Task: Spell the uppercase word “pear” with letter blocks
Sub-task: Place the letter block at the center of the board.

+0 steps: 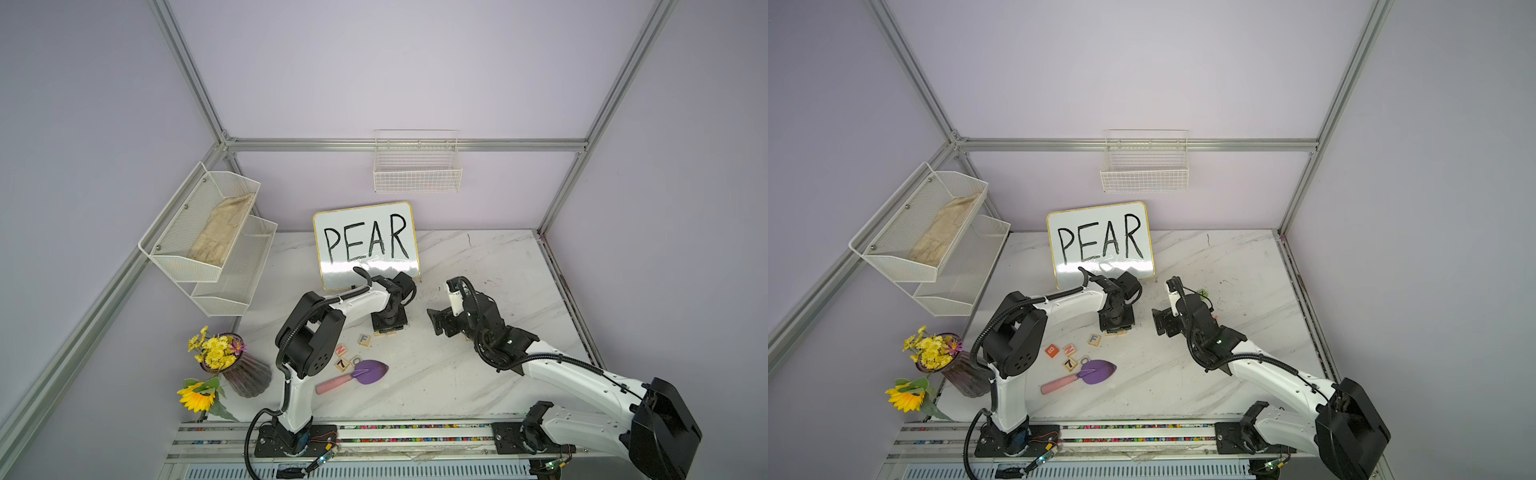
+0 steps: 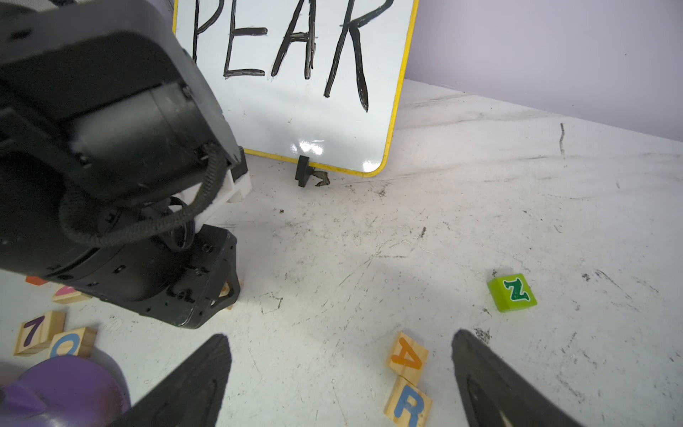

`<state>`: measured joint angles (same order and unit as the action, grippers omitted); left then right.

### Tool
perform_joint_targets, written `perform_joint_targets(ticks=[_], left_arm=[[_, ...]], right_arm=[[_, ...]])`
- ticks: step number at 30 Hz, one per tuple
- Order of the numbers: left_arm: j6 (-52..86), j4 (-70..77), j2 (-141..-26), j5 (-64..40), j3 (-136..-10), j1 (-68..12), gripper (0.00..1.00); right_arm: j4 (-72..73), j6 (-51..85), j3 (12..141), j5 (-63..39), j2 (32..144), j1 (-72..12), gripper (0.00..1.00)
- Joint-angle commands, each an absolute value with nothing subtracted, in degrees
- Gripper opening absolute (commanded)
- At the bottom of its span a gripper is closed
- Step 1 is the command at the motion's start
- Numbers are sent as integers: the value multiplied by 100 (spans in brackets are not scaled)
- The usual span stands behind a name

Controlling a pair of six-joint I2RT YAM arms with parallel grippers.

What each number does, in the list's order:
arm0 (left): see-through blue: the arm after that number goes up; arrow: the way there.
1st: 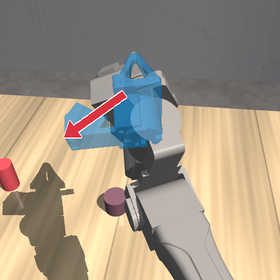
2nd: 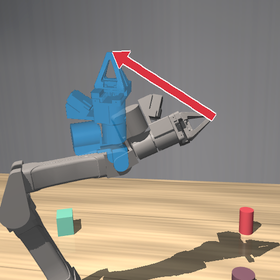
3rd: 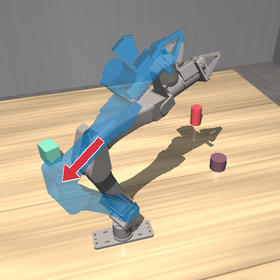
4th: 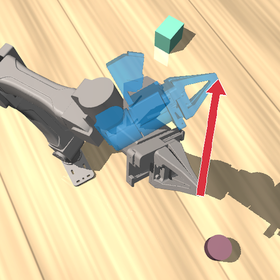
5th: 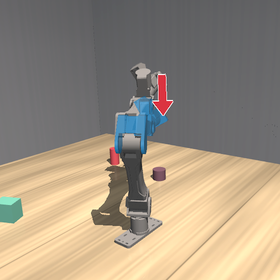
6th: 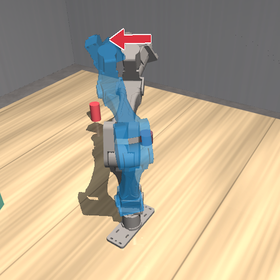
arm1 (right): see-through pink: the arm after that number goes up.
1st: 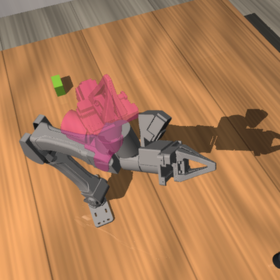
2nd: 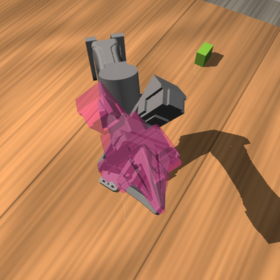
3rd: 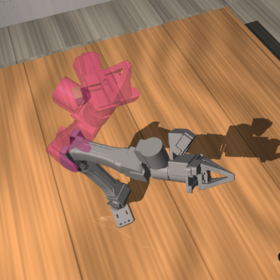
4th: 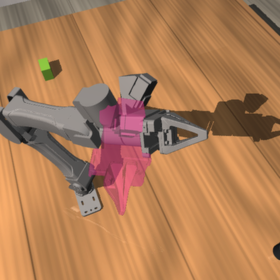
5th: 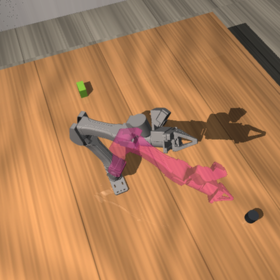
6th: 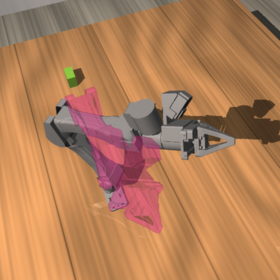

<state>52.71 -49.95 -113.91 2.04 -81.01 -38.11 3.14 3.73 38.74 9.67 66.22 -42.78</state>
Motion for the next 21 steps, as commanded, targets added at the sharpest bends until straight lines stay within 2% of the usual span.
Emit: perform_joint_targets(ticks=[1,21], left_arm=[[5150,-5036,-11549,379,-8499,-3753,33],[5122,-5071,-11549,194,-8447,-3710,33]], right_arm=[[220,303,3999,1064,6697,-4271,96],[229,247,4047,1055,6821,-4271,96]])
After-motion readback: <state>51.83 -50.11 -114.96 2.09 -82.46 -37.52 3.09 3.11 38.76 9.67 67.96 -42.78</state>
